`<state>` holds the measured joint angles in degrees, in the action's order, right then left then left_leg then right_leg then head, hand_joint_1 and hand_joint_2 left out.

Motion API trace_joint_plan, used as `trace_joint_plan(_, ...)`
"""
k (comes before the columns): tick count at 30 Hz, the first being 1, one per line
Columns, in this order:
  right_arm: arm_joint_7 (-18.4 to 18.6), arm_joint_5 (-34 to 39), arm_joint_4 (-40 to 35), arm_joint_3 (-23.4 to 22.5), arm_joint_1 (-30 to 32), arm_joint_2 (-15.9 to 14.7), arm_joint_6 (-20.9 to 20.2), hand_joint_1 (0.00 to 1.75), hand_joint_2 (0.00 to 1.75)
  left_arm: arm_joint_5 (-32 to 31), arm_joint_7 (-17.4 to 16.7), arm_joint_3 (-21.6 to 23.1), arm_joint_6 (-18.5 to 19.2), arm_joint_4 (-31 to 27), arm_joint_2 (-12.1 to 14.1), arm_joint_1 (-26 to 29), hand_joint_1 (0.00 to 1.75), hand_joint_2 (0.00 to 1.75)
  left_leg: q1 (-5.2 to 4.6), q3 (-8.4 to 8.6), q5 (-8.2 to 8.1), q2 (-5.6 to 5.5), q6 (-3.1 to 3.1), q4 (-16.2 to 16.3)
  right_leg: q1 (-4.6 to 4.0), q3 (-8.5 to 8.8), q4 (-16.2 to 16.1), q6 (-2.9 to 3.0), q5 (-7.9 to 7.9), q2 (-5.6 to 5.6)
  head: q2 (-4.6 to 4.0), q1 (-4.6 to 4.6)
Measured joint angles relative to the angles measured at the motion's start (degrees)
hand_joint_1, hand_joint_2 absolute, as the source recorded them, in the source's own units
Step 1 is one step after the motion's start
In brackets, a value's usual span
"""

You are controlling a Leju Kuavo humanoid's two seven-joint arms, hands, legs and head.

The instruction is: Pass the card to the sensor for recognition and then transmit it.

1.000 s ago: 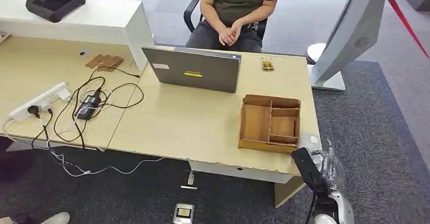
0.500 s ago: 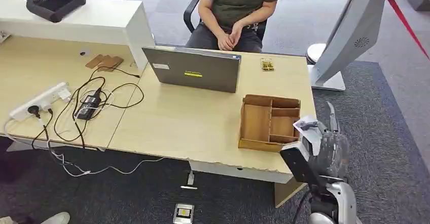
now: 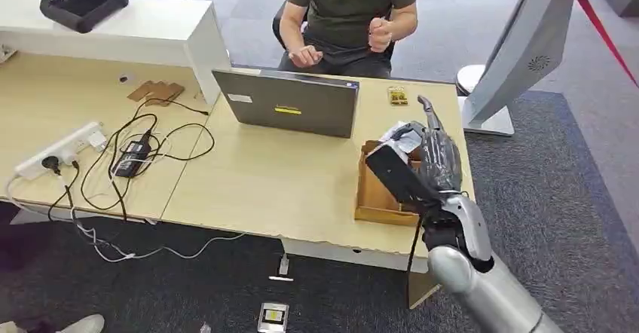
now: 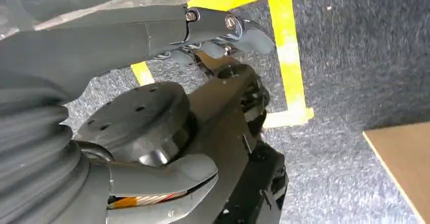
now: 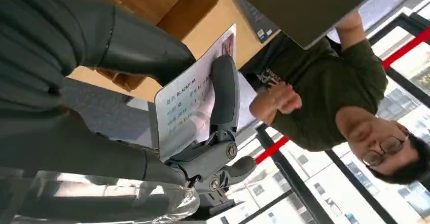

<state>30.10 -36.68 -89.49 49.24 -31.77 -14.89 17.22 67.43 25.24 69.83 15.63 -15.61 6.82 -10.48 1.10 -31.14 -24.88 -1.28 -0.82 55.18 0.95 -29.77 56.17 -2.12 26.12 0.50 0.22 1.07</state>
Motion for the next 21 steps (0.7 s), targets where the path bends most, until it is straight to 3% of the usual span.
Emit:
trace_joint_plan(12, -1.6, 1.8, 7.8, 2.6, -3.5, 2.6, 2.7, 1.75, 1.75, -0.7, -0.9, 0.3, 0.7, 0.0, -0.4, -1.1, 0.0, 1.75, 0.01, -0.07, -0.01, 0.02, 0.0, 0.0, -0.01, -0.11, 0.0, 0.0, 0.01, 0.0, 0.0, 0.04)
trace_joint_plan(21, -0.2, -1.7, 9.6, 3.9, -4.2, 3.1, 3.5, 1.75, 1.75, -0.8, -0.7, 0.3, 0.7, 0.0, -0.4, -1.3, 0.0, 1.75, 0.01, -0.07, -0.01, 0.03, 0.0, 0.0, 0.0, -0.11, 0.0, 0.0, 0.0, 0.0, 0.0, 0.02)
